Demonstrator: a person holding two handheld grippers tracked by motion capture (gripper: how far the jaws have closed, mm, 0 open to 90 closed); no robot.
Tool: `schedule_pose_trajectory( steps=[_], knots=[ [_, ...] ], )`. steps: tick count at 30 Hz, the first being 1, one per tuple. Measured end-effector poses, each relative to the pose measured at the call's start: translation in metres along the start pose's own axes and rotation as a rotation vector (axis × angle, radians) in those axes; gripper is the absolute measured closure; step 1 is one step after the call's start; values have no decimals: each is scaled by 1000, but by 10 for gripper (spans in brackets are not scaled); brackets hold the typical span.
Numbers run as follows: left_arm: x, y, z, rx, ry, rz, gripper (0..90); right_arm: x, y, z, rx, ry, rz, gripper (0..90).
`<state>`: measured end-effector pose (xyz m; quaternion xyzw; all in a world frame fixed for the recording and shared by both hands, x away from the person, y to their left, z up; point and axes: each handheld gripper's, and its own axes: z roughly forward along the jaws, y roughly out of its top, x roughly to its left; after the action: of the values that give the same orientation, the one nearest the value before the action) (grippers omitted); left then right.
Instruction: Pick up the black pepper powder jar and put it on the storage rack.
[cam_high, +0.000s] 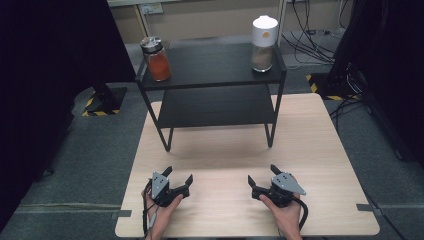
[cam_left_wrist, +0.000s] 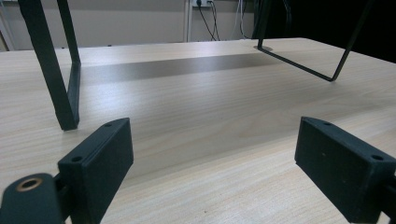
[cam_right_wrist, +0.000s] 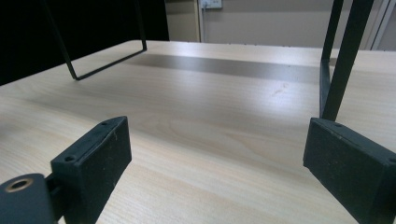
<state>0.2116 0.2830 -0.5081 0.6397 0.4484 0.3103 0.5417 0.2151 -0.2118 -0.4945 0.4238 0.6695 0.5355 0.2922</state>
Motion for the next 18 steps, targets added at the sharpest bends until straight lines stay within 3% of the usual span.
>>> schedule_pose_trajectory(
  steps=[18],
  knots=[
    [0,0,0,-1,-1,-2,109,-1,-1,0,-5,3,4,81]
  ],
)
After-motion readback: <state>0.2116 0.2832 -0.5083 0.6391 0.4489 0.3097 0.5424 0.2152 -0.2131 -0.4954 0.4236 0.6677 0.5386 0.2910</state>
